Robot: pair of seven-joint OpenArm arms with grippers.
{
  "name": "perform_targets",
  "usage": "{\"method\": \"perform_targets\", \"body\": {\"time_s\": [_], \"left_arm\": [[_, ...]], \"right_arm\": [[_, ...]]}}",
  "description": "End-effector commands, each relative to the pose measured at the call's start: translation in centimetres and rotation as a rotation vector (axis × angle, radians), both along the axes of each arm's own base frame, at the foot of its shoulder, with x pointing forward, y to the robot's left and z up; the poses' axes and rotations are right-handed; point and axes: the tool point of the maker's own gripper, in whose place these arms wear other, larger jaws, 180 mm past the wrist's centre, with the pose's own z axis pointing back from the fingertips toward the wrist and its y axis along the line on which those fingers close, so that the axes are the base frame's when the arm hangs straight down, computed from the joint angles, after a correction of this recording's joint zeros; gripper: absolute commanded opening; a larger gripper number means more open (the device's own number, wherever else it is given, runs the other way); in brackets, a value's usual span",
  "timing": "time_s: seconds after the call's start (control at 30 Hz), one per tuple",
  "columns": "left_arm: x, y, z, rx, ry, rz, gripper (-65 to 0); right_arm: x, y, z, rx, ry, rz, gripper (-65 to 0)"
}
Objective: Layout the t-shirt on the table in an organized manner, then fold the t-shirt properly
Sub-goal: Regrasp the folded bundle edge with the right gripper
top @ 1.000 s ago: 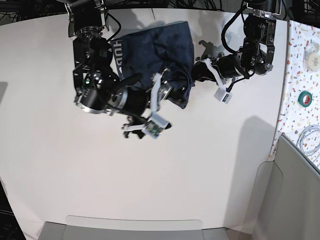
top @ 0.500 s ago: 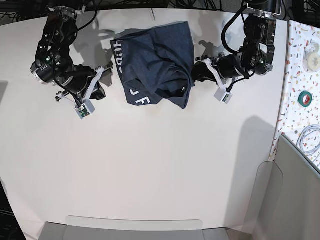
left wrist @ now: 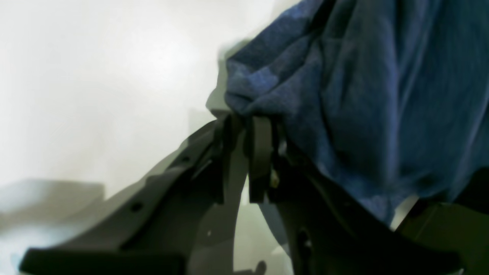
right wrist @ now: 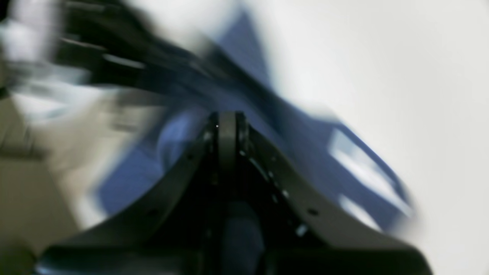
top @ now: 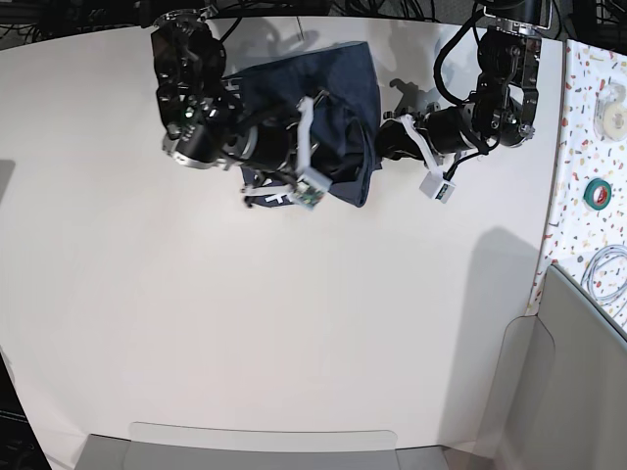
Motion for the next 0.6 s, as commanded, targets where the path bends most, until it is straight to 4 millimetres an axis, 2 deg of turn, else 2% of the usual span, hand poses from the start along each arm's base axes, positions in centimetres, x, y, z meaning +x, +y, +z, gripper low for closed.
{"method": "perform_targets", "body": {"time_s": [0.0, 0.03, 0.17, 0.27, 0.37, 0.47, 0.57], "left_arm": [[-2.1, 2.5, -2.3, 0.15, 0.097, -0.021, -56.1], [-2.1, 2.5, -2.3, 0.15, 0.097, -0.021, -56.1], [-2.0, 2.6, -2.3, 0.149, 0.094, -0.018, -56.1], [-2.0, 2.6, -2.3, 0.149, 0.093, -0.018, -56.1], [-2.0, 2.6, -2.3, 0.149, 0.093, -0.018, -56.1], [-2.0, 2.6, -2.3, 0.149, 0.093, -0.018, -56.1], [-2.0, 2.4, -2.3, 0.146, 0.093, -0.017, -56.1]], "right_arm": [[-0.2, 1.5, 1.3, 0.016, -0.053, 0.072, -65.0], [-0.7, 2.4, 1.5, 0.007, -0.072, 0.127, -65.0], [-2.0, 4.0, 2.1, 0.001, -0.104, 0.242, -65.0], [-2.2, 4.4, 3.0, 0.054, -0.096, 0.26, -65.0], [-1.0, 3.6, 4.8, 0.129, -0.108, 0.221, -65.0], [1.4, 1.2, 6.9, 0.225, -0.136, 0.097, -65.0], [4.5, -3.6, 6.8, 0.229, -0.141, -0.105, -65.0]]}}
